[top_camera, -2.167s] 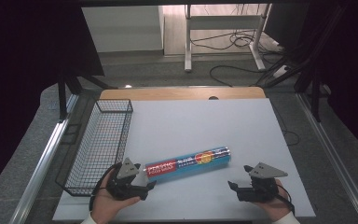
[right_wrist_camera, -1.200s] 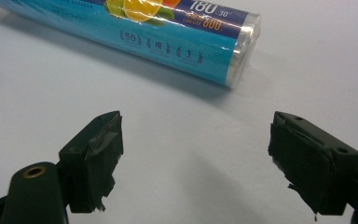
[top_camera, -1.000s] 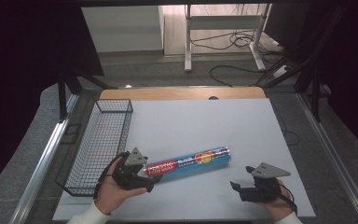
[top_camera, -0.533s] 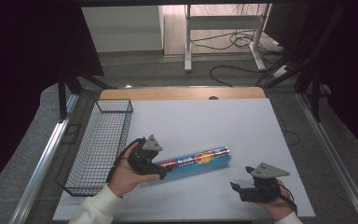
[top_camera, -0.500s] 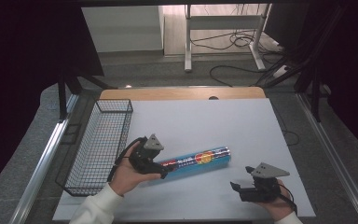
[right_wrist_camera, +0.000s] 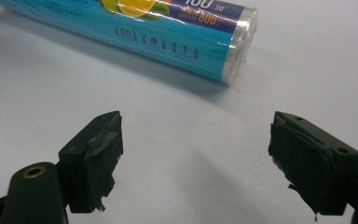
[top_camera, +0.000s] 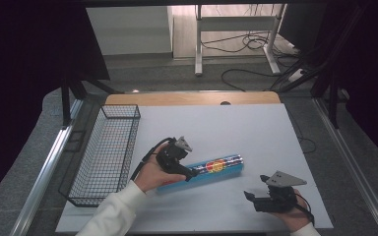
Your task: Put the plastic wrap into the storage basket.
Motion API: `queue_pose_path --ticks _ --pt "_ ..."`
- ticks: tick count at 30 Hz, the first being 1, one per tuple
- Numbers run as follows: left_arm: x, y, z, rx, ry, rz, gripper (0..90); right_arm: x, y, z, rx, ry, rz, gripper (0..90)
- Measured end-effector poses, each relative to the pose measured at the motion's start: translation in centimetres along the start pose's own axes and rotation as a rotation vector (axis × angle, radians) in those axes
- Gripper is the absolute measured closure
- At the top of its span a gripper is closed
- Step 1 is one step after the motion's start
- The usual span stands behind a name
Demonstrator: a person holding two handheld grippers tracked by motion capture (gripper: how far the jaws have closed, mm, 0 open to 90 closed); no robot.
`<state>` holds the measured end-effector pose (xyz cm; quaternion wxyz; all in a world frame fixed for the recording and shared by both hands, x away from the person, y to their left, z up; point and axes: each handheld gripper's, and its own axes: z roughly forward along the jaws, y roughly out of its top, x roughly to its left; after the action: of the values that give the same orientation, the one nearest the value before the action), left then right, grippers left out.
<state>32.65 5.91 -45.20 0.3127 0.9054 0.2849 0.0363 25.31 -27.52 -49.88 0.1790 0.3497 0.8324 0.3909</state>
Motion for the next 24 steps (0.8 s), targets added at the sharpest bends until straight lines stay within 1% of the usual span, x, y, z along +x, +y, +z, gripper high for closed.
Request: queue_pose_path --ticks 1,2,3,4,5,10,12,13,14,15,17,19,20,22,23,24 --pt "0.1 0.4 0.8 0.017 -0.012 0.004 21.7 0.0 0.0 0.0 0.001 0.0 -0.004 17.8" --pt "0.1 0.4 0.8 0.017 -0.012 0.004 21.7 0.0 0.0 0.0 0.001 0.0 -0.004 17.8" --pt "0.2 0.6 1.2 0.029 -0.016 0.006 21.7 0.0 0.0 0.0 0.002 -0.001 -0.004 17.8" --pt "0.4 0.9 2.1 0.056 -0.029 0.013 21.6 0.0 -0.1 0.0 0.002 -0.002 -0.005 17.7" --pt "0.4 0.9 2.1 0.056 -0.029 0.013 21.5 0.0 -0.1 0.0 0.002 -0.002 -0.005 17.7" --pt "0.9 1.6 3.9 0.102 -0.06 0.003 21.5 -0.1 -0.1 0.1 0.011 -0.002 -0.005 17.7" --pt "0.9 1.8 4.7 0.128 -0.065 -0.003 21.6 -0.1 -0.2 0.1 0.012 -0.002 -0.005 17.6" --pt "0.9 1.8 4.7 0.128 -0.065 -0.003 21.6 -0.1 -0.2 0.2 0.01 0.001 -0.002 17.5" --pt "0.8 1.9 5.1 0.148 -0.07 -0.006 21.9 -0.1 -0.2 0.1 0.008 0.007 0.002 17.5" --pt "0.8 1.9 5.1 0.148 -0.07 -0.006 22.4 -0.1 -0.2 0.1 0.008 0.007 0.002 17.5" --pt "0.7 1.9 5.5 0.173 -0.063 -0.001 22.7 -0.1 -0.1 0.1 0.005 0.016 0.009 17.5" --pt "0.7 1.9 5.9 0.194 -0.074 0.002 22.8 -0.1 -0.1 0.1 0.004 0.017 0.007 17.4" --pt "0.8 1.8 6.3 0.215 -0.076 0.012 22.9 -0.1 -0.2 0.2 0.006 0.018 0.008 17.3" --pt "0.7 1.8 6.5 0.223 -0.077 0.008 23.2 -0.1 -0.2 0.2 0.011 0.015 0.005 17.1" --pt "0.6 1.8 6.9 0.247 -0.068 0.025 23.1 -0.1 -0.2 0.2 0.011 0.017 0.007 17.1" --pt "0.6 1.9 7.0 0.253 -0.067 0.031 23.3 -0.1 -0.2 0.2 0.008 0.022 0.012 17.1"
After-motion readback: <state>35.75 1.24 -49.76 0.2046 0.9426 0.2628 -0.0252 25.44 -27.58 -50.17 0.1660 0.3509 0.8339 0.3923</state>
